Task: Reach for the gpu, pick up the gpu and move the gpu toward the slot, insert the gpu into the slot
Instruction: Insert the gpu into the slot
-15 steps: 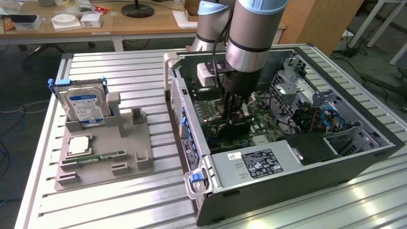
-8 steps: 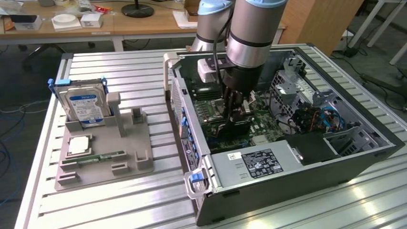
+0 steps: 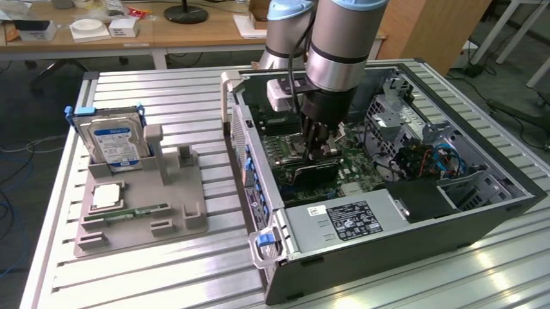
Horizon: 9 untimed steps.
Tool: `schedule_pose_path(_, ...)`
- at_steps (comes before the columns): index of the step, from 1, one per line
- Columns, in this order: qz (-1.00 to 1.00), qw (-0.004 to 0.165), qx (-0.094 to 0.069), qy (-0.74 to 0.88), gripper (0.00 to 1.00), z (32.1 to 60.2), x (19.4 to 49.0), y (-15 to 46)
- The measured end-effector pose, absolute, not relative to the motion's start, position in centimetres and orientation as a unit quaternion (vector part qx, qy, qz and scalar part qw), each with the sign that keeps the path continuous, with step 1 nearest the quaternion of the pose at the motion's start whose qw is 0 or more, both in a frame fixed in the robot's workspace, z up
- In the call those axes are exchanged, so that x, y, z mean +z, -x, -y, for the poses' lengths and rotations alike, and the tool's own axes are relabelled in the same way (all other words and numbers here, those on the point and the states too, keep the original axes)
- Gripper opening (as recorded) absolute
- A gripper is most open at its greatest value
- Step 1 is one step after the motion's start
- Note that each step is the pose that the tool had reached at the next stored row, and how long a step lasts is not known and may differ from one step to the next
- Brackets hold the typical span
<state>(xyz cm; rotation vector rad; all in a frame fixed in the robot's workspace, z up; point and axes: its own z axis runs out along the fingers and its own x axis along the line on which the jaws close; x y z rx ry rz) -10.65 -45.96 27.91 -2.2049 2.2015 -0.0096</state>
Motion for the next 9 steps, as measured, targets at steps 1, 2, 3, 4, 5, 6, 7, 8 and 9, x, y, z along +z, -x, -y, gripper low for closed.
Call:
schedule_pose_path(1, -0.706, 0.013, -0.003, 0.708, 0.10, 45.96, 27.91, 10.65)
schedule_pose_path(2, -0.707, 0.013, -0.003, 0.708, 0.10, 45.96, 27.91, 10.65)
schedule_pose_path(3, -0.706, 0.013, -0.003, 0.708, 0.10, 45.96, 27.91, 10.65)
schedule_pose_path(4, -0.706, 0.013, -0.003, 0.708, 0.10, 45.96, 27.91, 10.65)
schedule_pose_path(5, -0.706, 0.013, -0.003, 0.708, 0.10, 45.96, 27.91, 10.65)
schedule_pose_path(6, -0.707, 0.013, -0.003, 0.708, 0.10, 45.96, 27.91, 10.65)
schedule_pose_path(7, -0.706, 0.013, -0.003, 0.708, 0.10, 45.96, 27.91, 10.65)
schedule_pose_path(8, -0.706, 0.013, -0.003, 0.708, 0.10, 45.96, 27.91, 10.65)
schedule_pose_path(9, -0.706, 0.013, -0.003, 0.708, 0.10, 45.96, 27.91, 10.65)
